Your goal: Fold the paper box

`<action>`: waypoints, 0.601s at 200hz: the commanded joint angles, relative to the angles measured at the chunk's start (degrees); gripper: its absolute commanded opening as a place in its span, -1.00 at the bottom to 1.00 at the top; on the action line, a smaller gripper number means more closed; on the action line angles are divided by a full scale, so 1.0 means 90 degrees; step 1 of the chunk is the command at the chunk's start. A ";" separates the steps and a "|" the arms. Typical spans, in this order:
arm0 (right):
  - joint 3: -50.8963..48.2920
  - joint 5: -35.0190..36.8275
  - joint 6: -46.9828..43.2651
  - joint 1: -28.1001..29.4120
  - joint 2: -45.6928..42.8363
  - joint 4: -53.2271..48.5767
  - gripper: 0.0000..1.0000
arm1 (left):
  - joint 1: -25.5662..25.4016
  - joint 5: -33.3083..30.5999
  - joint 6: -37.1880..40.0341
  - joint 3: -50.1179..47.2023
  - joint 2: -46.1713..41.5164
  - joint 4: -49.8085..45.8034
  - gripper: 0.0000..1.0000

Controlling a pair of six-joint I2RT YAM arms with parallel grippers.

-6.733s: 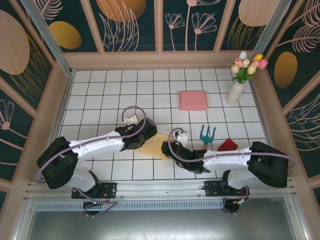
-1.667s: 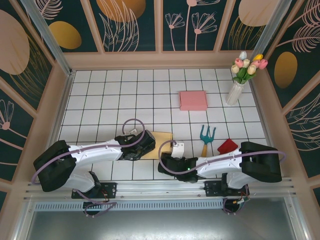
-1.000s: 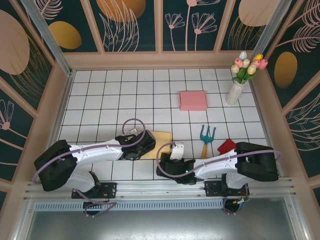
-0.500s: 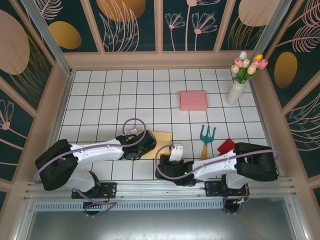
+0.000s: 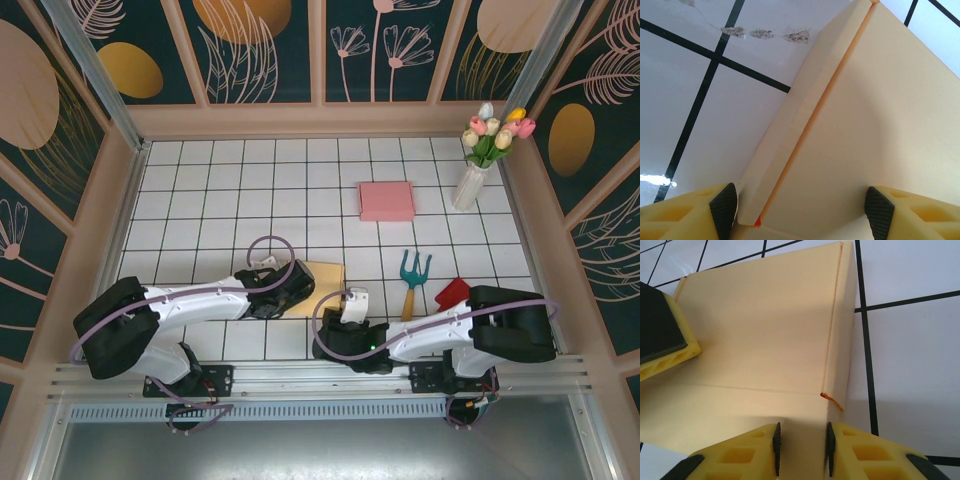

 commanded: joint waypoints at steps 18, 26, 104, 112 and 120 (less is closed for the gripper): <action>-0.0325 -0.0411 0.0251 0.0111 0.0079 0.0102 -0.38 | 0.0007 0.0190 -0.0162 -0.0297 0.0440 0.0033 0.41; -0.0356 -0.0419 0.0261 0.0098 0.0099 0.0125 -0.39 | 0.0007 0.0193 -0.0165 -0.0305 0.0446 0.0042 0.41; -0.0574 -0.0481 0.0237 -0.0087 0.0217 0.0380 -0.42 | 0.0004 0.0251 -0.0167 -0.0358 0.0502 0.0130 0.41; -0.0590 -0.0500 0.0208 -0.0139 0.0243 0.0426 -0.42 | 0.0004 0.0254 -0.0157 -0.0344 0.0507 0.0136 0.41; -0.0610 -0.0519 0.0174 -0.0177 0.0262 0.0479 -0.42 | 0.0007 0.0264 -0.0152 -0.0343 0.0521 0.0131 0.41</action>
